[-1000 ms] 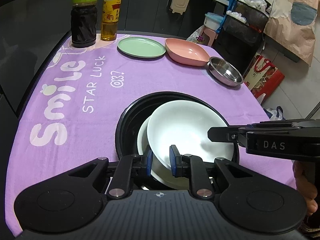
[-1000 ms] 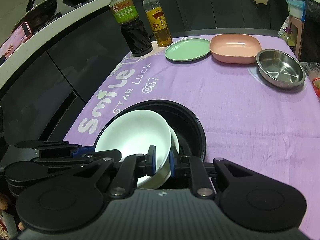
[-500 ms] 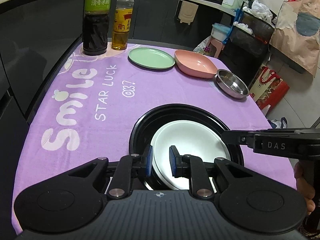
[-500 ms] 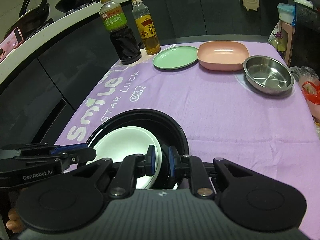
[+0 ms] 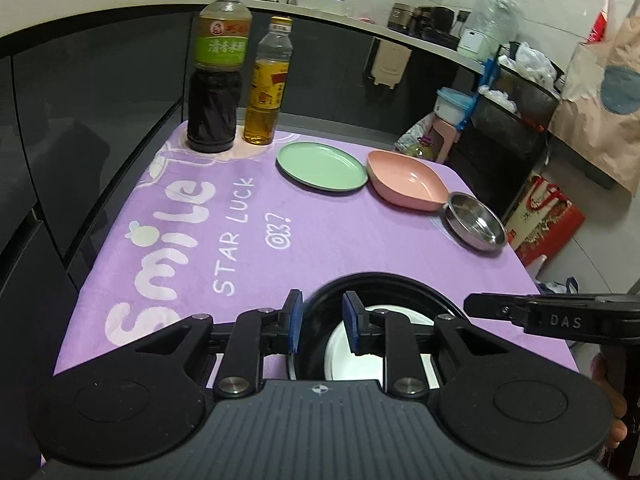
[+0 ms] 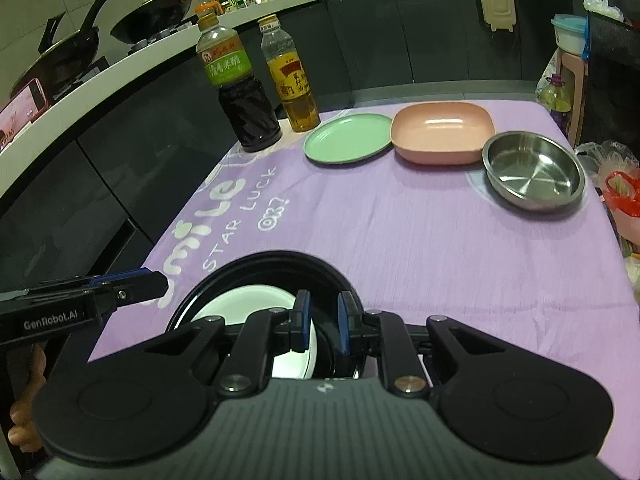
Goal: Organize plates and bowls
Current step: 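Open the left gripper to release the small white bowl, then lift the left gripper away from the stacked bowls, then move the left gripper to the green round plate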
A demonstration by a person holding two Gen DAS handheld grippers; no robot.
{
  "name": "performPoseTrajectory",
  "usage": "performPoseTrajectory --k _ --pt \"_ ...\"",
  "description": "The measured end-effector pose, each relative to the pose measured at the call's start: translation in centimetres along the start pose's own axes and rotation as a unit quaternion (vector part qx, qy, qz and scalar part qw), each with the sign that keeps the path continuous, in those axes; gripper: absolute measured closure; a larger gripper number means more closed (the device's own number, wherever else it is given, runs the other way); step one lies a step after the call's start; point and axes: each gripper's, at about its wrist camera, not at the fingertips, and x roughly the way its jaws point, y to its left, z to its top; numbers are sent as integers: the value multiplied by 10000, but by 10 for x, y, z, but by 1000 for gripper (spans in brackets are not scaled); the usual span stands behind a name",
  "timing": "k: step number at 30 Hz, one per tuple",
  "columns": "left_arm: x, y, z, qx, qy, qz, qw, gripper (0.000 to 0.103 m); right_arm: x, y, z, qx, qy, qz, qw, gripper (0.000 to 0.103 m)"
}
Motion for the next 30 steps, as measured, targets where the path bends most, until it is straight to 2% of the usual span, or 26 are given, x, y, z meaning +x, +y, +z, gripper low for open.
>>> performPoseTrajectory --k 8,12,16,21,25,30 --pt "22 5 9 -80 141 149 9998 82 16 -15 15 151 -18 -32 9999 77" --pt "38 11 13 -133 262 284 9992 82 28 -30 23 426 7 -84 9991 77" --pt "57 21 22 -354 389 463 9975 82 41 -39 31 457 95 -183 9987 77" --pt "81 25 42 -379 515 673 9957 82 55 -43 47 443 239 -299 9983 77" --pt "98 23 59 -358 559 651 9957 82 59 -36 66 215 157 -329 9991 77" --pt "134 22 86 -403 601 369 9967 82 77 -34 88 166 122 -270 9994 77"
